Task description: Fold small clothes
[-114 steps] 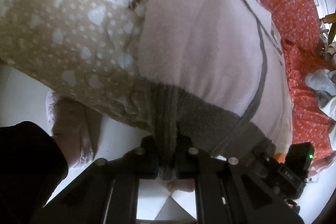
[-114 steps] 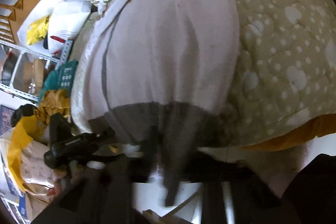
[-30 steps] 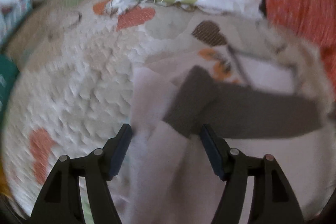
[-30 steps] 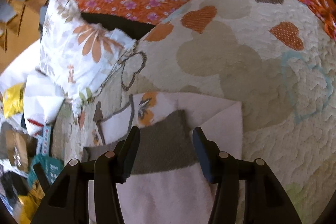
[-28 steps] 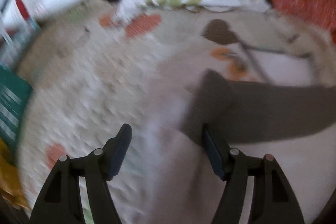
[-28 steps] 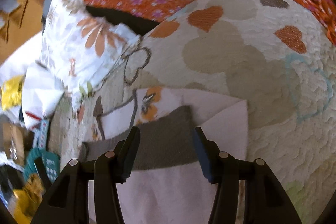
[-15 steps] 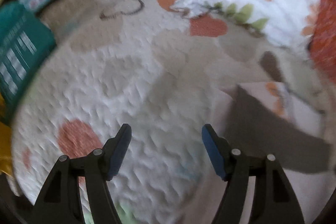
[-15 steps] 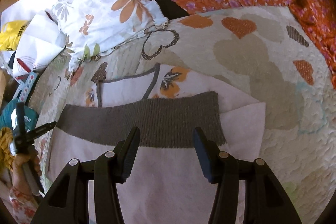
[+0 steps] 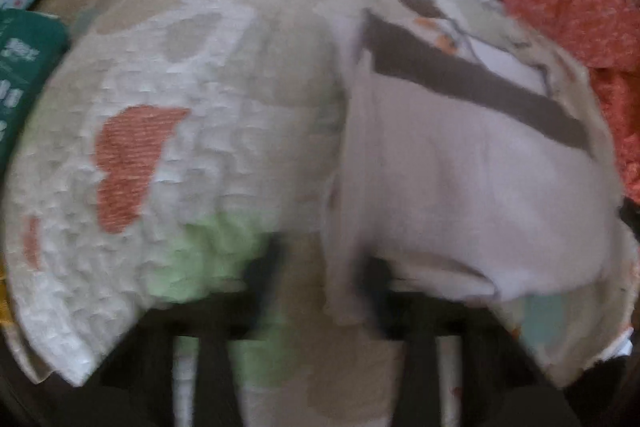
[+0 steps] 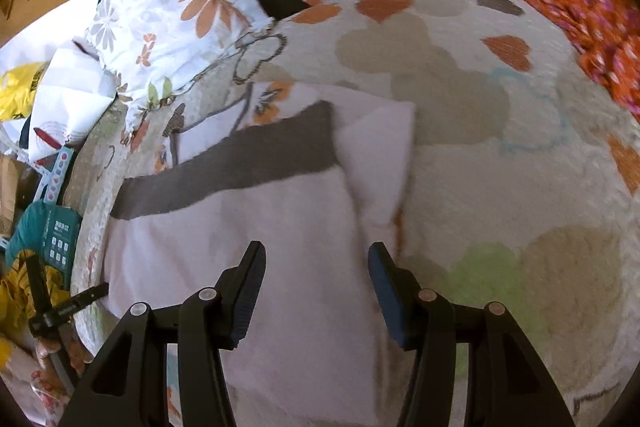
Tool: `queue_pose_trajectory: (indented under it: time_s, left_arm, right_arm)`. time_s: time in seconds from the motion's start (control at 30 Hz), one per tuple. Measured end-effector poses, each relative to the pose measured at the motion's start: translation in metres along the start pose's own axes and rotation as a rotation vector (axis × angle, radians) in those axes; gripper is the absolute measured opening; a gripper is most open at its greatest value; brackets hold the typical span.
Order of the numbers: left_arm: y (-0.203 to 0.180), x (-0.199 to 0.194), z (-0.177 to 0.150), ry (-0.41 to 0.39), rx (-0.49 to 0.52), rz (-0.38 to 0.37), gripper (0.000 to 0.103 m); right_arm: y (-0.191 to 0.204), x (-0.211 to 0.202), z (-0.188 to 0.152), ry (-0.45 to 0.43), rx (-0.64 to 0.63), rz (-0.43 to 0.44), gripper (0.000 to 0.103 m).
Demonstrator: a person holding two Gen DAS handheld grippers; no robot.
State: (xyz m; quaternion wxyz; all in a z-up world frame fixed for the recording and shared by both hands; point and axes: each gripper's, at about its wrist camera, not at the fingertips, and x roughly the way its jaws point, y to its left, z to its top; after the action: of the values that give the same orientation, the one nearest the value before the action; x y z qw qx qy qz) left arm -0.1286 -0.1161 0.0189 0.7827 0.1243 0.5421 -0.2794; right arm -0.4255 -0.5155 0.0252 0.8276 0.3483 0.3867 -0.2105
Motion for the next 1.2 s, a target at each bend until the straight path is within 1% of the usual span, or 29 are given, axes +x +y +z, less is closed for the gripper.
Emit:
queue_pose_trajectory:
  time_s: [0.03,0.07,0.1,0.13,0.17,0.2,0.33,0.47,0.5,0.53,0.57,0.6,0.63,0.67,0.73,0.77,0.83,0.9,0.93,0.97,1.03,1.1,1.13,1.2]
  left_arm:
    - [0.004,-0.006,0.000,-0.003,-0.016,0.029,0.004]
    - [0.006,-0.009,0.000,-0.013,-0.014,0.079,0.004]
    - [0.007,-0.013,0.000,-0.028,-0.001,0.131,0.000]
    - [0.007,-0.013,0.000,-0.040,0.022,0.270,0.000]
    - [0.011,-0.012,0.000,-0.054,0.039,0.345,0.000]
    - [0.014,-0.011,0.002,-0.059,0.044,0.378,0.000]
    - [0.029,-0.019,0.006,-0.070,-0.058,0.216,0.000]
    - [0.021,-0.031,0.007,-0.127,-0.067,0.156,0.003]
    - [0.016,-0.032,0.008,-0.137,-0.063,0.140,0.008]
    - [0.011,-0.034,0.010,-0.149,-0.054,0.120,0.017]
    - [0.008,-0.033,0.011,-0.157,-0.047,0.112,0.021]
    - [0.003,-0.034,0.013,-0.167,-0.038,0.109,0.027]
    - [-0.002,-0.035,0.014,-0.176,-0.024,0.110,0.030]
    - [-0.006,-0.034,0.015,-0.179,-0.014,0.111,0.031]
    - [-0.010,-0.033,0.016,-0.174,0.005,0.113,0.035]
    - [-0.012,-0.031,0.016,-0.169,0.014,0.114,0.036]
    - [-0.019,-0.026,0.014,-0.153,0.039,0.126,0.045]
    - [-0.025,-0.018,0.011,-0.132,0.067,0.159,0.051]
    - [-0.028,-0.012,0.010,-0.116,0.082,0.181,0.051]
    - [-0.030,-0.009,0.009,-0.105,0.088,0.185,0.051]
    - [-0.034,-0.007,0.007,-0.097,0.094,0.168,0.051]
    - [-0.039,-0.009,0.008,-0.110,0.095,0.141,0.051]
    - [-0.043,-0.011,0.009,-0.118,0.097,0.124,0.051]
    - [-0.053,-0.009,0.011,-0.122,0.106,0.105,0.053]
  right_arm:
    - [-0.004,-0.004,-0.001,-0.007,0.013,-0.007,0.058]
    - [-0.007,-0.007,-0.002,-0.013,0.025,-0.009,0.058]
    - [-0.010,-0.009,-0.001,-0.019,0.039,-0.008,0.058]
    - [-0.013,-0.013,-0.001,-0.025,0.054,-0.005,0.058]
    - [-0.015,-0.016,-0.001,-0.032,0.065,0.000,0.058]
    - [-0.016,-0.018,-0.001,-0.036,0.070,0.003,0.058]
    - [-0.021,-0.023,-0.010,-0.025,0.088,0.023,0.058]
    - [-0.028,-0.013,-0.034,0.042,0.109,0.048,0.059]
    - [-0.027,-0.010,-0.038,0.054,0.103,0.050,0.059]
    - [-0.026,-0.006,-0.045,0.070,0.090,0.054,0.059]
    - [-0.022,-0.001,-0.054,0.096,0.065,0.074,0.059]
    - [-0.019,0.002,-0.058,0.110,0.047,0.090,0.052]
    - [-0.013,0.004,-0.063,0.121,0.010,0.102,0.021]
    - [-0.006,0.004,-0.066,0.128,-0.035,0.101,0.009]
    - [-0.004,-0.006,-0.065,0.110,-0.074,0.081,0.008]
    - [-0.008,-0.014,-0.063,0.092,-0.091,0.027,0.006]
    - [-0.019,-0.018,-0.059,0.086,-0.073,-0.034,0.004]
    - [-0.026,-0.018,-0.057,0.085,-0.078,-0.120,0.004]
    - [-0.027,-0.018,-0.057,0.084,-0.084,-0.145,0.004]
    - [-0.025,-0.019,-0.055,0.078,-0.092,-0.176,0.004]
    - [-0.023,-0.026,-0.051,0.040,-0.113,-0.225,0.004]
    - [-0.022,-0.038,-0.042,-0.020,-0.085,-0.196,0.005]
    - [-0.017,-0.043,-0.036,-0.052,-0.068,-0.153,0.005]
    - [-0.006,-0.043,-0.028,-0.072,-0.071,-0.087,0.005]
